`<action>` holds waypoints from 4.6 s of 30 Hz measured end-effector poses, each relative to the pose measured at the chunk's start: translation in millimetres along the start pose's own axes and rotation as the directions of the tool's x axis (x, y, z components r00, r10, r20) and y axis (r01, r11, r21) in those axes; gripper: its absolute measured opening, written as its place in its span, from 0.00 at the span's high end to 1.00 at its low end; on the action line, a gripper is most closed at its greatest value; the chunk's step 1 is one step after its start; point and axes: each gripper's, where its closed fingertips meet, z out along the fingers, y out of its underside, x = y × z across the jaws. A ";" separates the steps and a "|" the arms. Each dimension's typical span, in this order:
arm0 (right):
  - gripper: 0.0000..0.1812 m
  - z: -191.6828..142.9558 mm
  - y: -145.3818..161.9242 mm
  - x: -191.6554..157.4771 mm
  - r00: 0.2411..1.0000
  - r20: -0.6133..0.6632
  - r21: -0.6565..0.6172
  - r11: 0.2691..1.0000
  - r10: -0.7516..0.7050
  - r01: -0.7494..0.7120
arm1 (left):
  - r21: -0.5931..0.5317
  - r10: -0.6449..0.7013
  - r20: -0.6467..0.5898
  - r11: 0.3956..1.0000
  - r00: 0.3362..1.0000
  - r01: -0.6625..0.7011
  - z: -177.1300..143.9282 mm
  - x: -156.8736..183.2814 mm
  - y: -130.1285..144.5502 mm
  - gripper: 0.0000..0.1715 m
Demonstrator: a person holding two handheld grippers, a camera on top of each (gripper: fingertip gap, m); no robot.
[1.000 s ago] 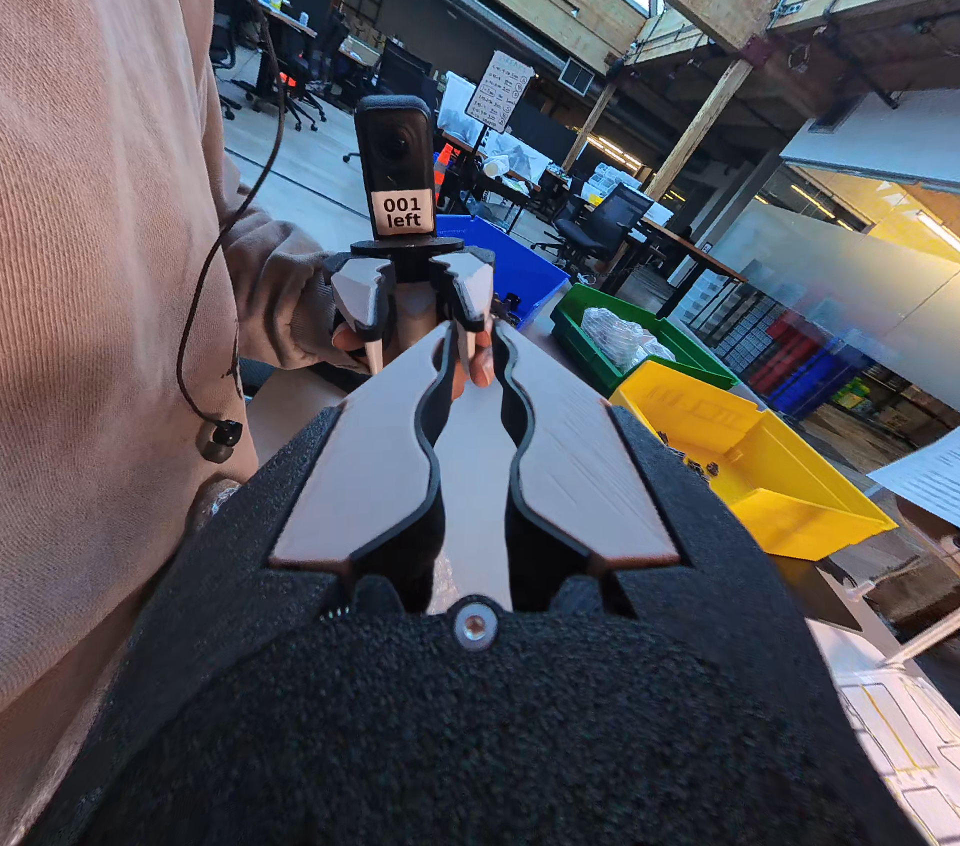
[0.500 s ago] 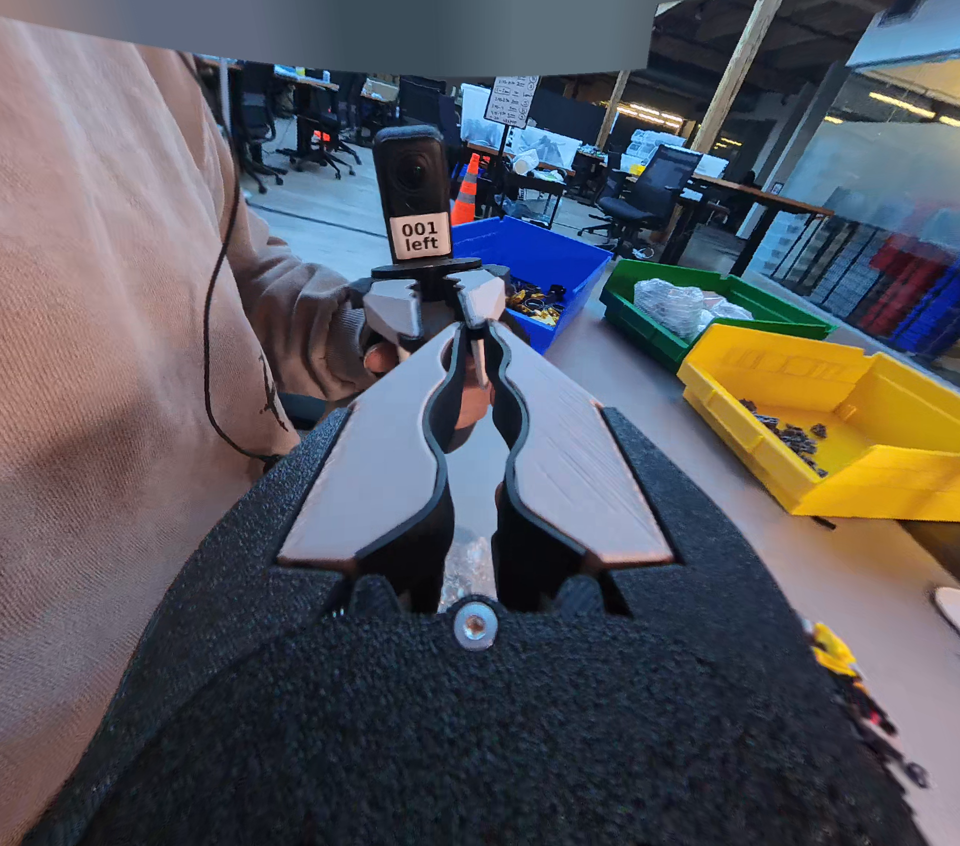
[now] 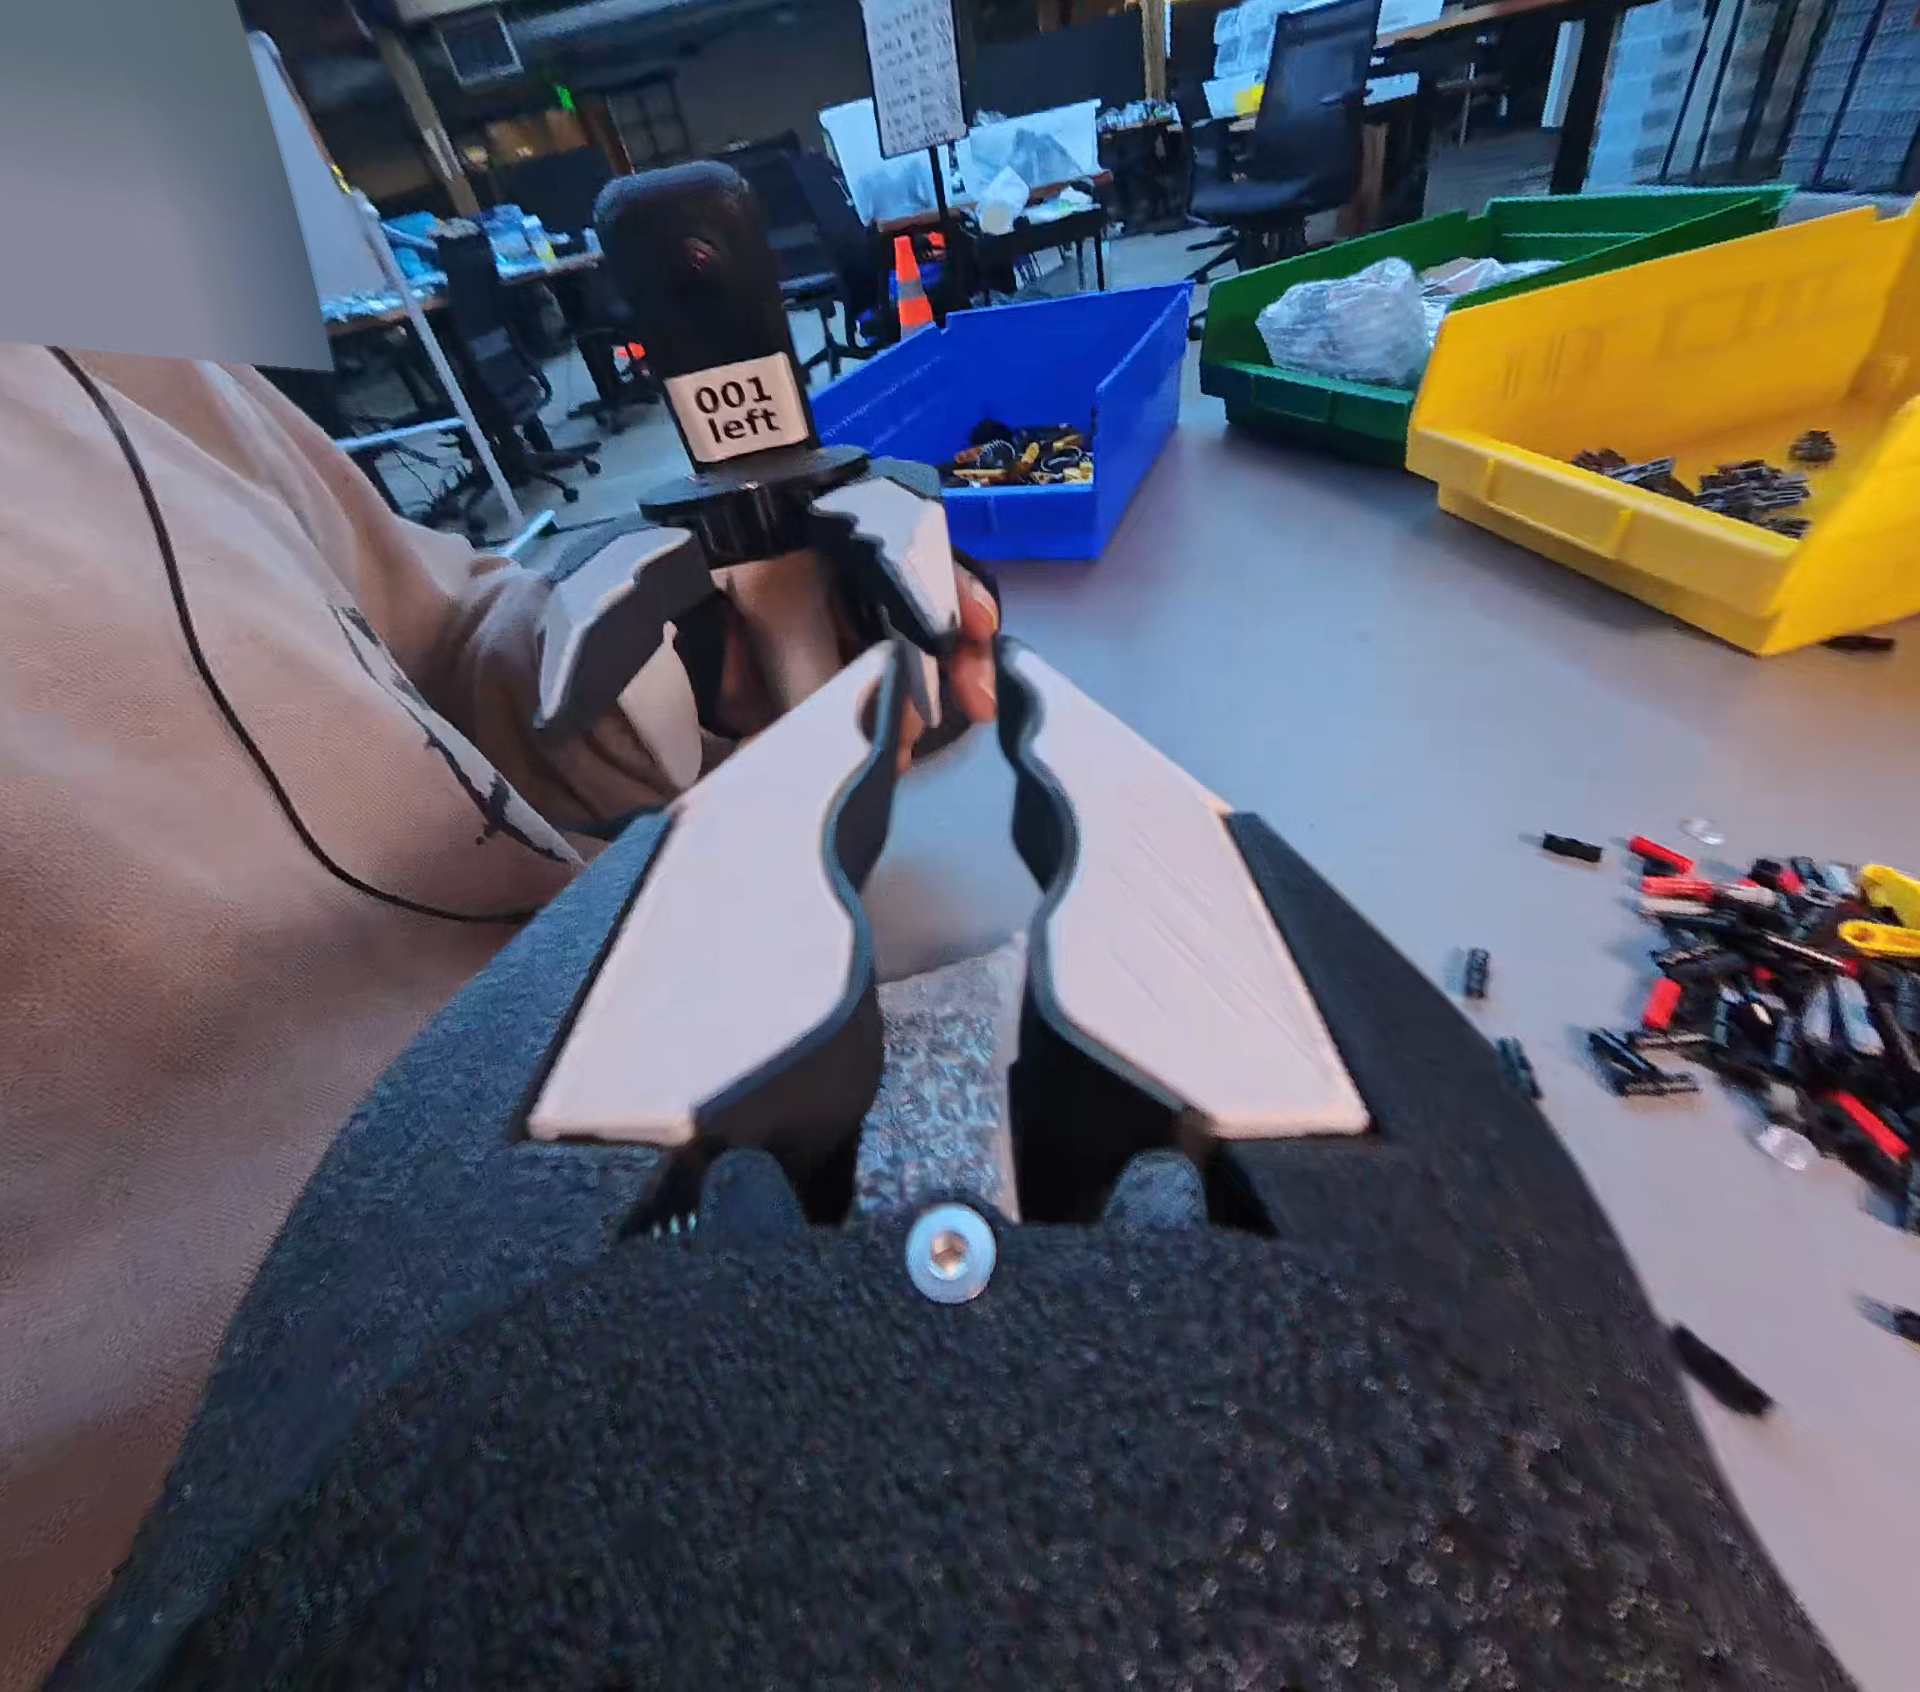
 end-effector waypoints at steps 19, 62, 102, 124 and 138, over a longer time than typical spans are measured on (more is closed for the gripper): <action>0.78 -21.1 115.1 -1.0 0.995 0.056 -0.648 0.761 0.088 -0.031 | -0.275 0.140 0.676 0.959 0.724 0.072 -132.7 -116.5 -7.6 0.60; 0.63 -139.6 79.6 119.2 0.931 -0.364 -0.470 0.860 0.016 -0.199 | -0.753 0.326 0.551 0.590 0.768 0.290 -277.2 -282.2 -115.5 0.98; 0.75 -183.0 58.9 99.9 0.775 -0.209 -0.186 0.753 0.597 -0.631 | -0.530 -0.515 0.097 0.697 0.851 0.482 112.4 -46.6 102.0 0.59; 0.43 -527.0 66.3 117.9 -0.110 -0.991 0.102 0.961 0.076 -0.256 | -0.166 0.077 0.699 0.985 0.711 0.056 -121.9 -163.6 -61.6 0.62; 0.49 -285.0 -50.6 143.2 0.457 -0.849 -0.236 0.964 -0.267 0.124 | -0.797 0.613 0.599 0.393 0.515 0.459 -410.4 -376.1 -17.1 0.71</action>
